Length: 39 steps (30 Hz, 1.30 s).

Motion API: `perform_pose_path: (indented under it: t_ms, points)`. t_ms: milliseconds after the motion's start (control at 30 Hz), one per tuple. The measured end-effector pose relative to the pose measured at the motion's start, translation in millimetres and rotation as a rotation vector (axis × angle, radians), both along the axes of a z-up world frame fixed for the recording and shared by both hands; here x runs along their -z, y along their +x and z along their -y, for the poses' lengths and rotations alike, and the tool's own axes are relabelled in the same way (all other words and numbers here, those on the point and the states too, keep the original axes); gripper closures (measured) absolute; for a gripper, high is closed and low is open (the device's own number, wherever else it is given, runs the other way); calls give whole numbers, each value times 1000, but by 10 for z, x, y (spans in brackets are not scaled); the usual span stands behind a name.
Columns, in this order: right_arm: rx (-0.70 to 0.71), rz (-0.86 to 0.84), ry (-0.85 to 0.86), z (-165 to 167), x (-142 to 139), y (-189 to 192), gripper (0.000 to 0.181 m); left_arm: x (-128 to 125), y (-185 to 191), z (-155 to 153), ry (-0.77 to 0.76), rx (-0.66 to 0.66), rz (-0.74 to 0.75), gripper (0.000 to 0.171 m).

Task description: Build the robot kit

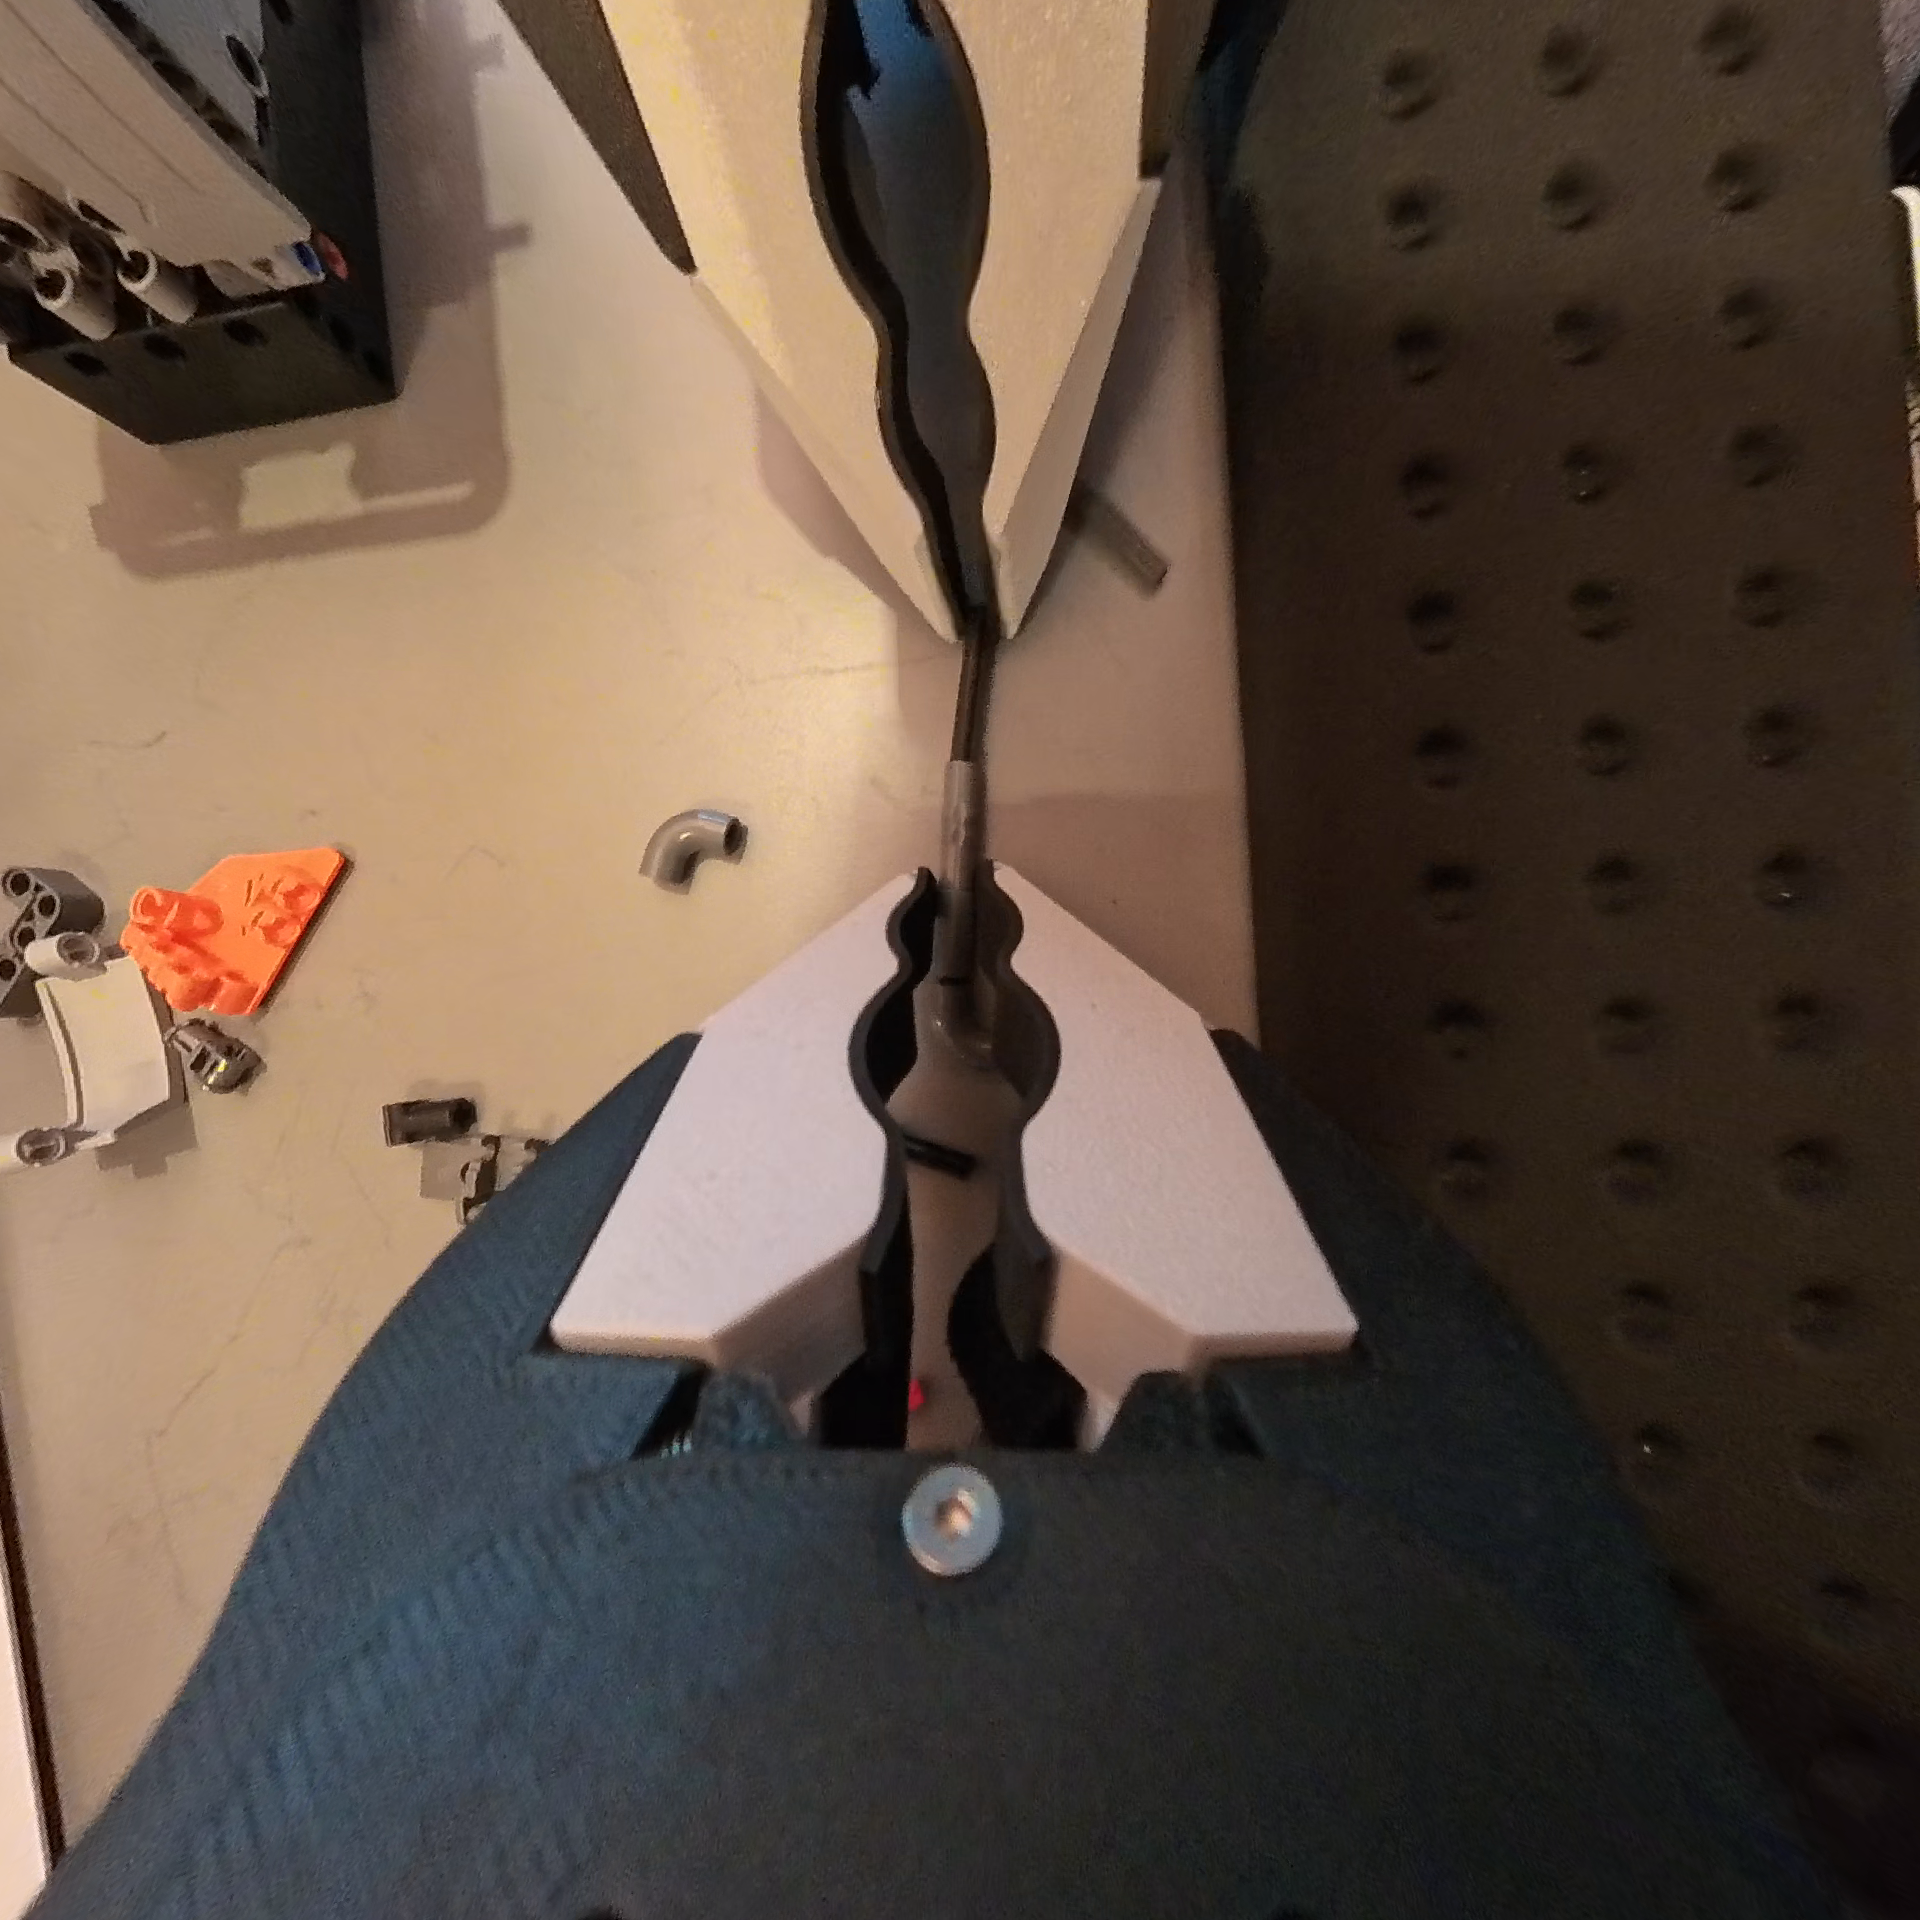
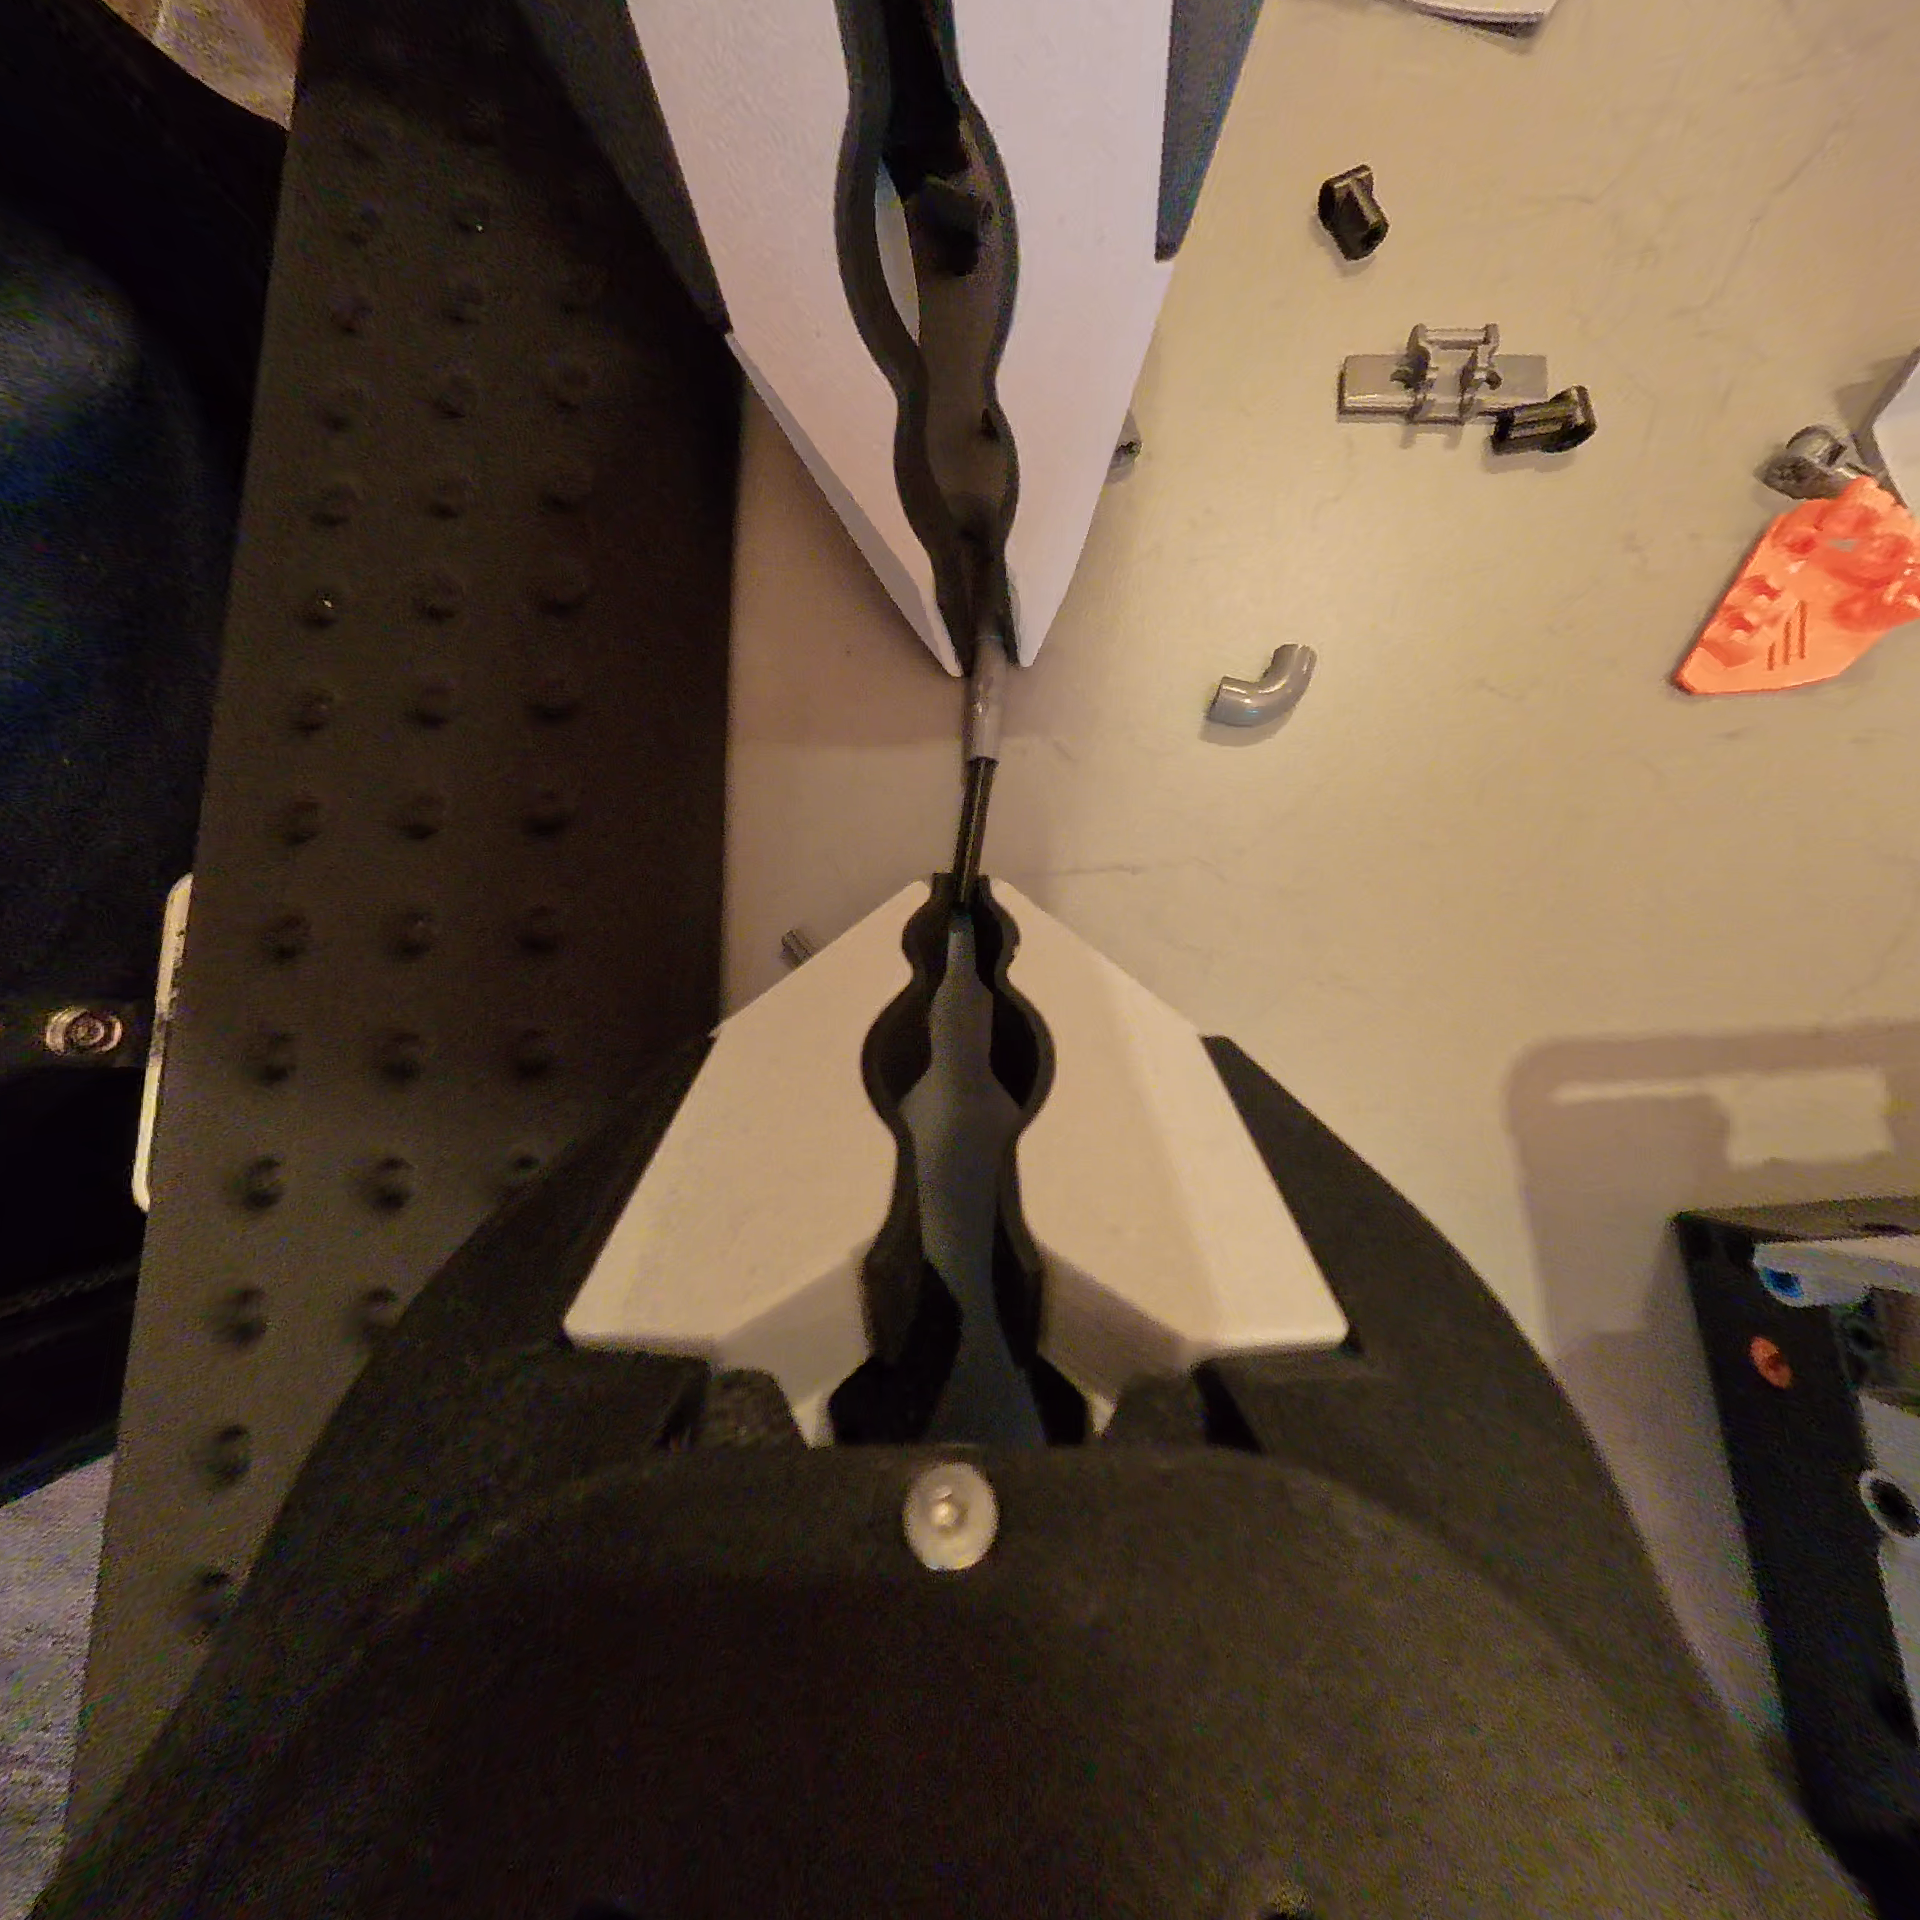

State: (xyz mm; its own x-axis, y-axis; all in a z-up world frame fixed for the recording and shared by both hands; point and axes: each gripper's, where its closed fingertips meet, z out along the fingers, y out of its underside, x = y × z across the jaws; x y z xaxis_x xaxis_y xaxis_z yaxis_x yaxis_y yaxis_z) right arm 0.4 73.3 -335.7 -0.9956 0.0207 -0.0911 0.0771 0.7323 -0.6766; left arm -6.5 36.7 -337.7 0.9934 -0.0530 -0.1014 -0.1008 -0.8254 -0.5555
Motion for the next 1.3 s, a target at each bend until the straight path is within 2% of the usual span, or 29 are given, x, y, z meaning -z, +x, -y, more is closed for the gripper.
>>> perform_pose_path:
  t_ms: [367,633,900,1067,1267,1300]
  points:
    - [-42,-39,1,5,8,-10,180,3,11,-9,-41,44,-9,167]
    - [-156,-39,4,3,8,-5,180,3,15,-17,-69,128,19,168]
    - [-195,-19,1,21,8,-2,180,5,20,-23,-148,232,-74,168]
    - [-178,-10,-3,35,9,-2,180,6,32,-60,-160,213,-63,169]
    - [-141,-3,-3,45,5,-14,180,-15,-23,-35,-105,93,-13,166]
    - [-134,-4,-2,50,5,-15,180,-15,-40,4,-105,45,8,158]
